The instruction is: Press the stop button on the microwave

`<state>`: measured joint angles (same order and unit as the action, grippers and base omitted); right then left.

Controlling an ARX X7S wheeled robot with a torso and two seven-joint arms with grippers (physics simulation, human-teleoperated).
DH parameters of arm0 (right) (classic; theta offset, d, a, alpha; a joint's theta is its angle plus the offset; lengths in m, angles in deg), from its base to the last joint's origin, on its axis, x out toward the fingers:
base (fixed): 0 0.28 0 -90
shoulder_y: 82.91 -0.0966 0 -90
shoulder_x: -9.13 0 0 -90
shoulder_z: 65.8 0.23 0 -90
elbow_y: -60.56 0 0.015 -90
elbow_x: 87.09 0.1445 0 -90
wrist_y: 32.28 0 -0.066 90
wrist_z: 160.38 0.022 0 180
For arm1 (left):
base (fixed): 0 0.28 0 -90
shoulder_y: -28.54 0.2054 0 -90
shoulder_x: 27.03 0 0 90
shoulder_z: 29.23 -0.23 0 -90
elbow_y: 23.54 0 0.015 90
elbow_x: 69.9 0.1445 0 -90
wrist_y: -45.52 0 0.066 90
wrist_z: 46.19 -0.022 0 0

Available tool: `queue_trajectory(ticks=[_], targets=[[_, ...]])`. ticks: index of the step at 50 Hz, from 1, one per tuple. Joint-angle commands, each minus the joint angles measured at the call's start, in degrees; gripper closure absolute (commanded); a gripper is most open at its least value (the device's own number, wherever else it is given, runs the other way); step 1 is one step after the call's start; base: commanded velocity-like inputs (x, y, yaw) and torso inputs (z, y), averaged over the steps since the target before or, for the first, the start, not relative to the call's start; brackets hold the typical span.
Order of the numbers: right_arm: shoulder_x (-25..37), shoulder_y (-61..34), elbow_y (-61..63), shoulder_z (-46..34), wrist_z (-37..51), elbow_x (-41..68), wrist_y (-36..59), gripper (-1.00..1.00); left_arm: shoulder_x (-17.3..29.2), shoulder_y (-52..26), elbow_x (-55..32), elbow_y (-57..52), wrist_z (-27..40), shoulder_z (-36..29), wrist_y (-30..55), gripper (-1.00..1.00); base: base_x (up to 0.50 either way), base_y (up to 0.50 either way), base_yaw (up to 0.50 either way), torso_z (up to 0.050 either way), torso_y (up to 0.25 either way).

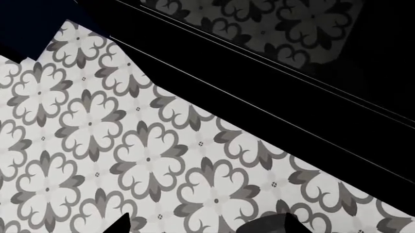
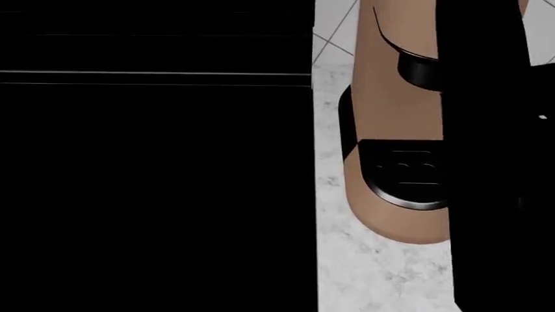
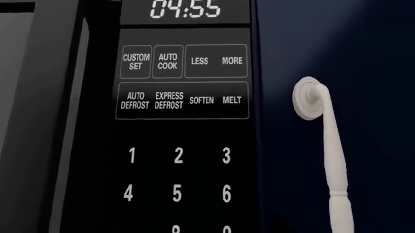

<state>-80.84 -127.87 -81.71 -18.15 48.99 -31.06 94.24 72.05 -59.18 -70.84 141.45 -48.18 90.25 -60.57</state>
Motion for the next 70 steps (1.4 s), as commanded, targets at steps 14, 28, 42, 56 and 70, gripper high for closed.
queue_trajectory(ticks=[14,28,42,56,70], targets=[[0.23,0.15,9.19,12.31,3.92,-5.27,17.85,-1.0,0.0,0.0,0.0,0.01,0.0,0.0,0.0,-1.0,0.0,0.0,0.0,0.0,0.0],[1.87,2.87,14.02,13.88,9.65,-1.16,23.46,-1.0,0.0,0.0,0.0,0.01,0.0,0.0,0.0,-1.0,0.0,0.0,0.0,0.0,0.0],[2.88,5.73,22.71,16.53,15.36,4.72,28.69,1.0,0.0,0.0,0.0,0.01,0.0,0.0,0.0,-1.0,0.0,0.0,0.0,0.0,0.0],[2.69,7.43,29.98,17.89,20.9,10.3,33.07,1.0,0.0,0.0,0.0,0.01,0.0,0.0,0.0,-1.0,0.0,0.0,0.0,0.0,0.0],[4.06,9.15,30.62,16.07,20.33,9.98,31.54,1.0,0.0,0.0,0.0,0.01,0.0,0.0,0.0,-1.0,0.0,0.0,0.0,0.0,0.0]])
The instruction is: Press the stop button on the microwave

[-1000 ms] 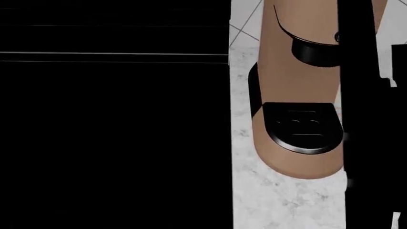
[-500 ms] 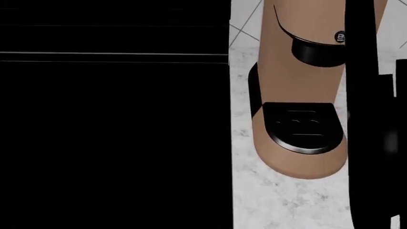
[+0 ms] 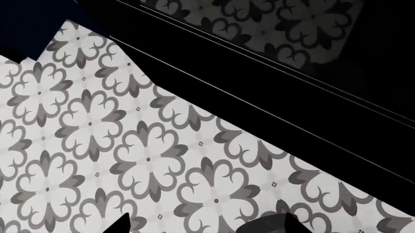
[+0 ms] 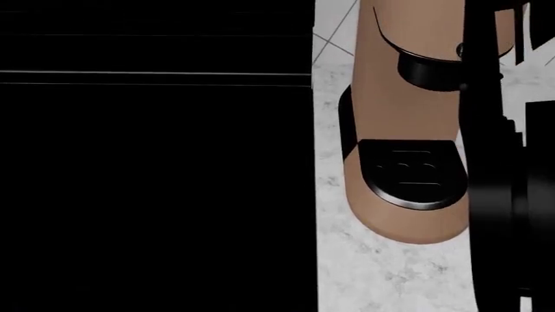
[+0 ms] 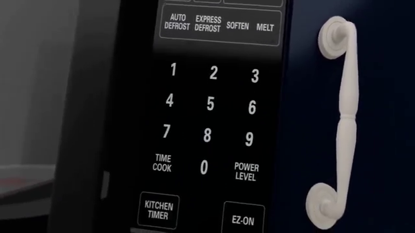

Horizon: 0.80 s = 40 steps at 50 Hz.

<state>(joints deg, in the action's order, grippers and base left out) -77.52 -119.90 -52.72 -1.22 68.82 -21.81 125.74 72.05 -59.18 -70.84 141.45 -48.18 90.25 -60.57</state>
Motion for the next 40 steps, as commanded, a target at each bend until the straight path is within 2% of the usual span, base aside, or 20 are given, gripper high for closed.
queue_trajectory(ticks=[1,40], targets=[[0.77,1.16,1.62,-0.95,0.49,0.72,-0.03,1.0,0.0,0.0,0.0,0.0,0.0,0.0,0.0,-1.0,0.0,0.0,0.0,0.0,0.0],[1.32,6.5,6.94,1.23,9.5,8.56,3.1,1.0,0.0,0.0,0.0,0.0,0.0,0.0,0.0,-1.0,0.0,0.0,0.0,0.0,0.0]])
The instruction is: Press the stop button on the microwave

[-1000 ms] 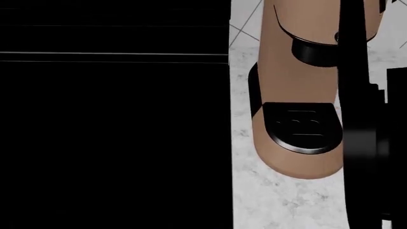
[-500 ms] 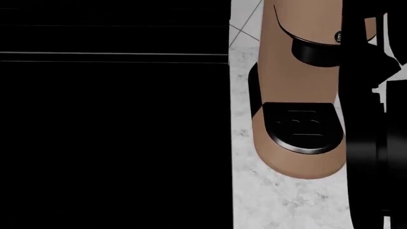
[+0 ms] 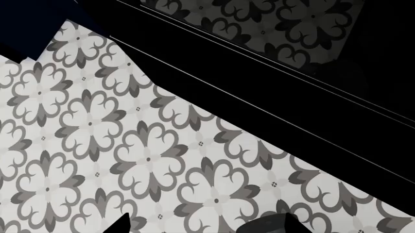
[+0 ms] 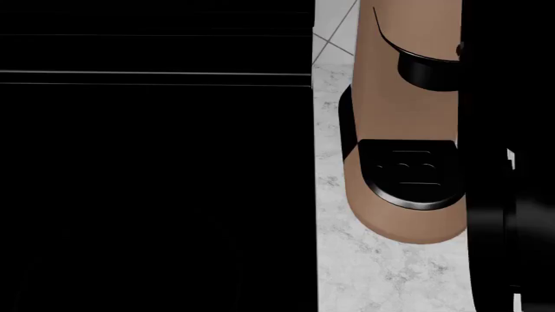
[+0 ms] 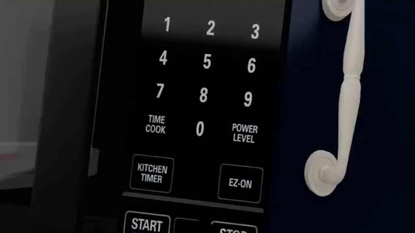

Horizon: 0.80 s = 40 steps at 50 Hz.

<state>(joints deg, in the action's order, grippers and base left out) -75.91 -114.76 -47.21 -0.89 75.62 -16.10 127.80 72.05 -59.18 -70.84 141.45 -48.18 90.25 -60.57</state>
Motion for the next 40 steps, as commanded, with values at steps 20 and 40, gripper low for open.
queue_trajectory(ticks=[20,40], targets=[[0.93,4.07,1.81,-2.67,1.0,0.98,-1.28,1.0,0.0,0.0,0.0,0.0,0.0,0.0,0.0,-1.0,0.0,0.0,0.0,0.0,0.0],[2.54,3.7,-3.51,-7.63,-5.83,-5.23,-6.43,1.0,0.0,0.0,0.0,0.0,0.0,0.0,0.0,-1.0,0.0,0.0,0.0,0.0,0.0]])
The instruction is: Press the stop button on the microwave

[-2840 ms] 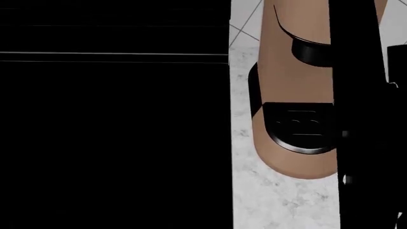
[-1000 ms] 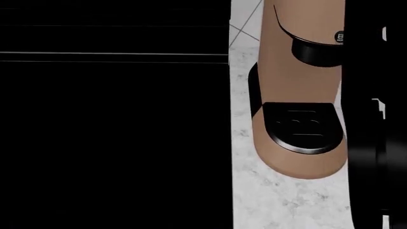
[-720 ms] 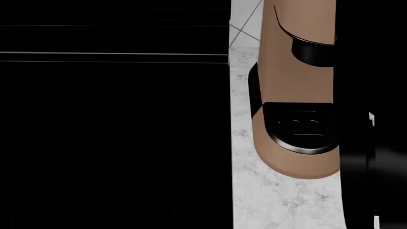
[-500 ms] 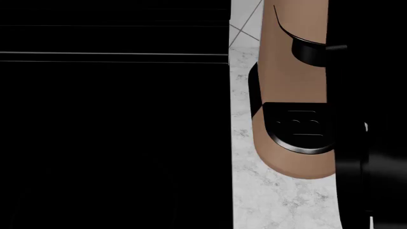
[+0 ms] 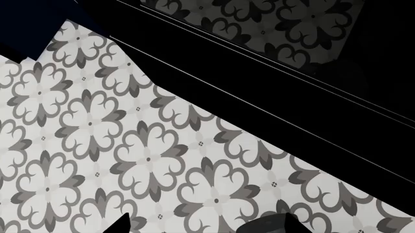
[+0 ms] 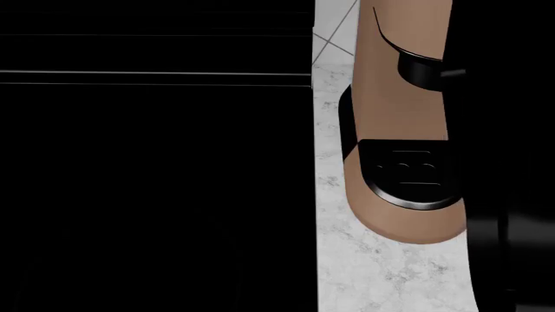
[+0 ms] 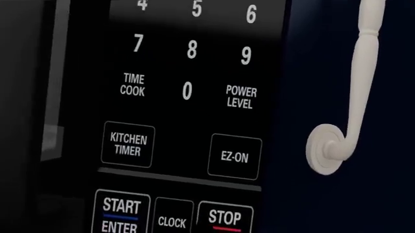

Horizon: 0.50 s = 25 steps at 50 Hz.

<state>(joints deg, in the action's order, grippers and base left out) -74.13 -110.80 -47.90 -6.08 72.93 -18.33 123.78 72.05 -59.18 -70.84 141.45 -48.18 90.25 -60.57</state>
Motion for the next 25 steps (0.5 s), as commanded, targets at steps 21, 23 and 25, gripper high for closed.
queue_trajectory(ticks=[21,23,25], targets=[[2.18,2.68,-6.78,-6.33,-8.18,-7.36,-7.21,1.0,0.0,0.0,0.0,0.0,0.0,0.0,0.0,-1.0,0.0,0.0,0.0,0.0,0.0],[2.04,2.84,-7.44,-6.78,-9.0,-7.89,-7.96,1.0,0.0,0.0,0.0,0.0,0.0,0.0,0.0,-1.0,0.0,0.0,0.0,0.0,0.0],[1.92,3.38,-8.17,-7.21,-9.77,-8.35,-8.71,1.0,0.0,0.0,0.0,0.0,0.0,0.0,0.0,-1.0,0.01,0.0,0.0,0.0,0.0]])
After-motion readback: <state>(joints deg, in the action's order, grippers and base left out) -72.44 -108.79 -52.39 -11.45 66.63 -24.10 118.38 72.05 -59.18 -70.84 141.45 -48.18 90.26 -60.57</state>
